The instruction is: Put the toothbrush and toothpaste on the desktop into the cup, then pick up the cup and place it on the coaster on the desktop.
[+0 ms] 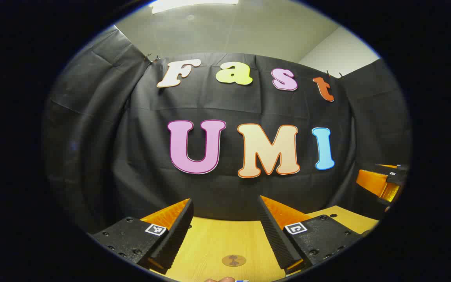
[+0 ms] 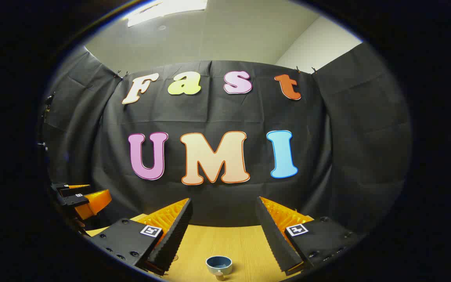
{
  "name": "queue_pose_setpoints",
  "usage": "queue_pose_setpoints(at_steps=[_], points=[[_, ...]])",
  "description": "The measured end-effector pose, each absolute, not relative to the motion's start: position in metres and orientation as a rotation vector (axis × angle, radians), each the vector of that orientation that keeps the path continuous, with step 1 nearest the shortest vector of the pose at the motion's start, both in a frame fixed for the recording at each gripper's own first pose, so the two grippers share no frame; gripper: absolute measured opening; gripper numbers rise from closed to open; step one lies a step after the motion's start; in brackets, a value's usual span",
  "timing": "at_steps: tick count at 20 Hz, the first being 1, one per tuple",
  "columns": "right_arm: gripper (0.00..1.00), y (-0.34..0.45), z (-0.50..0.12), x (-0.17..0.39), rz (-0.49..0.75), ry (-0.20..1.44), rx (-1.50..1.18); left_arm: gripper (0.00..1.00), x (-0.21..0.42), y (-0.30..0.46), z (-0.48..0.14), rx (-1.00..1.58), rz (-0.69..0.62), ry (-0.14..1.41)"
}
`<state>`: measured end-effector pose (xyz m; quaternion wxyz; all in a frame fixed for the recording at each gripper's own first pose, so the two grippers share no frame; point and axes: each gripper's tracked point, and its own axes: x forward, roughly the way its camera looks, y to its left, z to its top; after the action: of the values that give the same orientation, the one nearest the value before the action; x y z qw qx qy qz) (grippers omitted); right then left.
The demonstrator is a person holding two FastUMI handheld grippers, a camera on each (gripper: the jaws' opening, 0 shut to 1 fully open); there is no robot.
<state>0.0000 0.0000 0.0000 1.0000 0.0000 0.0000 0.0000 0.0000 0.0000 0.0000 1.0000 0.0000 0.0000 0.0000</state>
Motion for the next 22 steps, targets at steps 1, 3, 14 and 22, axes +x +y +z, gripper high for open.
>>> queue_pose_setpoints(at_steps=[1,3,14,22], points=[[0.99,0.002,-0.001,0.001,0.006,0.006,0.003,0.94,0.0,0.001,0.0,0.003,0.001,0.002],[0.99,0.006,-0.007,0.003,0.019,0.025,0.007,0.93,0.0,0.001,0.0,0.005,0.003,0.005],[0.99,0.013,-0.034,0.006,0.033,0.111,-0.017,0.94,0.002,0.012,-0.003,0.031,0.004,0.0],[0.99,0.022,-0.082,0.008,0.038,0.251,-0.033,0.93,0.005,0.019,-0.008,0.031,0.002,0.004]])
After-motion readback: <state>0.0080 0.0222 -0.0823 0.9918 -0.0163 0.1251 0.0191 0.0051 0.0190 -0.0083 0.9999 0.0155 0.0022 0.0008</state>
